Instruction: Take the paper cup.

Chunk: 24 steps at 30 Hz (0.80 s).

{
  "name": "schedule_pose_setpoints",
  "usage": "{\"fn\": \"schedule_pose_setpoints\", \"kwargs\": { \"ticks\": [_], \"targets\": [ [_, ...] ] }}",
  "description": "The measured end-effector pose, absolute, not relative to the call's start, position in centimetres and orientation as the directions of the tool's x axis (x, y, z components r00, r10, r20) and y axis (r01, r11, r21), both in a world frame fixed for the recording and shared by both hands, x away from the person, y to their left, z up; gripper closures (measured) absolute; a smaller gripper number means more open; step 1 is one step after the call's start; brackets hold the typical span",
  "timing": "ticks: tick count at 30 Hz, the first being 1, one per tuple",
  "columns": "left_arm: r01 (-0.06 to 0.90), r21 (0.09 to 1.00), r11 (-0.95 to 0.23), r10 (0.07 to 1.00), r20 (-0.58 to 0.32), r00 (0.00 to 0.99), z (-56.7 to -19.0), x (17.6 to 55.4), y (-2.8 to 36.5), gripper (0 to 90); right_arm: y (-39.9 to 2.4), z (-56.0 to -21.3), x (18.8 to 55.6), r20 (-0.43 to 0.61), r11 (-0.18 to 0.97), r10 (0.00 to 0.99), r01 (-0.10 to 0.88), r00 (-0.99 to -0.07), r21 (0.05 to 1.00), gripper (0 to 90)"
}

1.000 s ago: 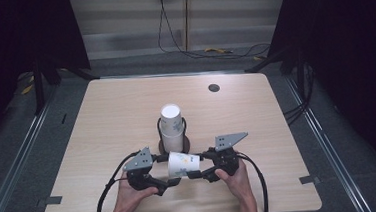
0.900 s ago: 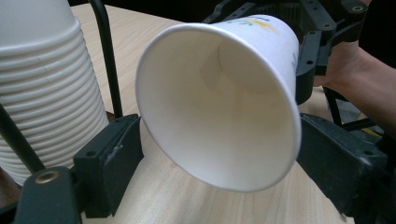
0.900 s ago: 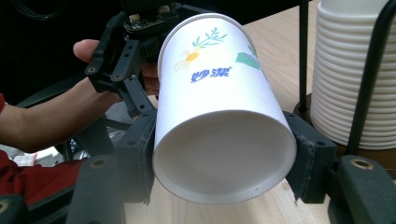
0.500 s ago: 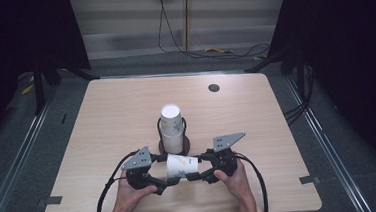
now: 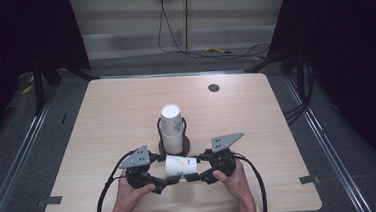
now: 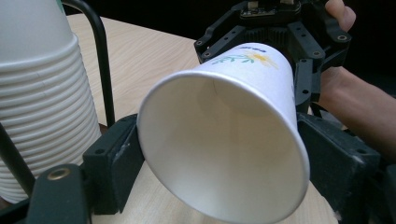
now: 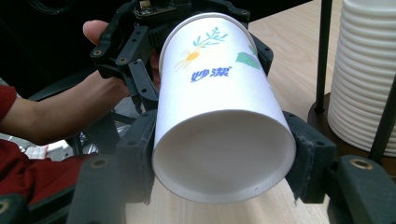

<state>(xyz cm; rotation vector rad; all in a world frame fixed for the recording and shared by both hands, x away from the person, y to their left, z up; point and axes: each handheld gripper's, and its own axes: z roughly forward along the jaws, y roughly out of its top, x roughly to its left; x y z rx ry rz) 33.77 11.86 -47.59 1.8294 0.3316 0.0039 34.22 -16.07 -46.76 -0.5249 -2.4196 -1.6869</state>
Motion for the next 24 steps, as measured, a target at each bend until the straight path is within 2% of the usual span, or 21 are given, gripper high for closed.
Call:
{"fn": "schedule_pose_setpoints", "kwargs": {
  "ticks": [11,24],
  "targets": [
    [0.189,0.948,-0.257,0.221,-0.133,0.966,-47.22,33.50,12.38,24.7,-15.83,-46.83,34.33,0.318,0.319,0.197,0.367,-0.927,0.874,33.3],
    [0.198,0.946,-0.258,0.214,-0.144,0.966,-47.11,33.42,12.40,28.0,-15.51,-46.78,34.22,0.295,0.339,0.236,0.363,-0.926,0.868,26.2]
  ]
}}
